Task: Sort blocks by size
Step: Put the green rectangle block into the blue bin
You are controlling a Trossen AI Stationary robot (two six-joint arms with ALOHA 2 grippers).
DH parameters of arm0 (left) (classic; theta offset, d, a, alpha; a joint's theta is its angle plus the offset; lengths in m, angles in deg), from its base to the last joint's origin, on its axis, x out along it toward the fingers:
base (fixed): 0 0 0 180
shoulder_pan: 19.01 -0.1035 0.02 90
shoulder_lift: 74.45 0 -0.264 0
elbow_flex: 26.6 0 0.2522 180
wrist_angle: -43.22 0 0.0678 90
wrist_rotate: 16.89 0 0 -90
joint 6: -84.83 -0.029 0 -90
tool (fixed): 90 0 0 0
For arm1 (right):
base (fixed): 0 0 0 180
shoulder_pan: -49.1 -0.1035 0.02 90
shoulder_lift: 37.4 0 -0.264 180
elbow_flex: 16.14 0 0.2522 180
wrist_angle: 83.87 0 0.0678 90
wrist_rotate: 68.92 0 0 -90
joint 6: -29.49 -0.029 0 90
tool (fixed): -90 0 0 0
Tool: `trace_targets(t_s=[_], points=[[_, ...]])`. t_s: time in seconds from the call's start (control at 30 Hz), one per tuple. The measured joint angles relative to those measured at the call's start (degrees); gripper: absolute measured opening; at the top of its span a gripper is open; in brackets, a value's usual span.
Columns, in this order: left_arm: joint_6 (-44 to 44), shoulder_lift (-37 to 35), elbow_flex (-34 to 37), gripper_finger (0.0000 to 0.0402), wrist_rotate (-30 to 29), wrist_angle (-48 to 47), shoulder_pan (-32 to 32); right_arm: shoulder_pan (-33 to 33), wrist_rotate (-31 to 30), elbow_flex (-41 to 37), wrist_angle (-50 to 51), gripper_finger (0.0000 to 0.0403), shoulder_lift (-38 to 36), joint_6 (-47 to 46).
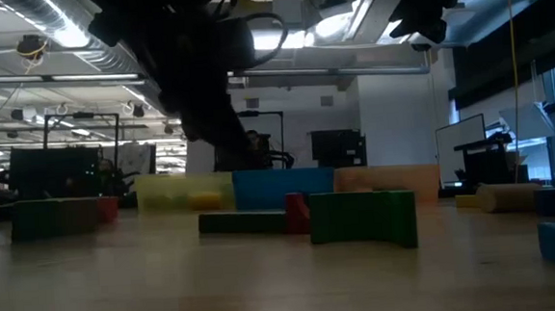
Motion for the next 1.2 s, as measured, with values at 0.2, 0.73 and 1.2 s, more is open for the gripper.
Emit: trace_targets(t_s=[0.2,0.73,1.2], points=[[-3.87,4.89,-0.06,0.0144,-0.05,6.9,2.09,0.0,0.19,0.0,0.32,0.0147,0.0,0.01],[-15.93,9.72,-0.02,0.0201,-3.09,7.49,4.14,0.0,0.17,0.0,0.31,0.0147,0.02,0.3],[-16.27,13.18,-0.24,0.0161,-3.45,7.81,4.19,0.0,0.12,0.0,0.32,0.0147,0.02,0.37]])
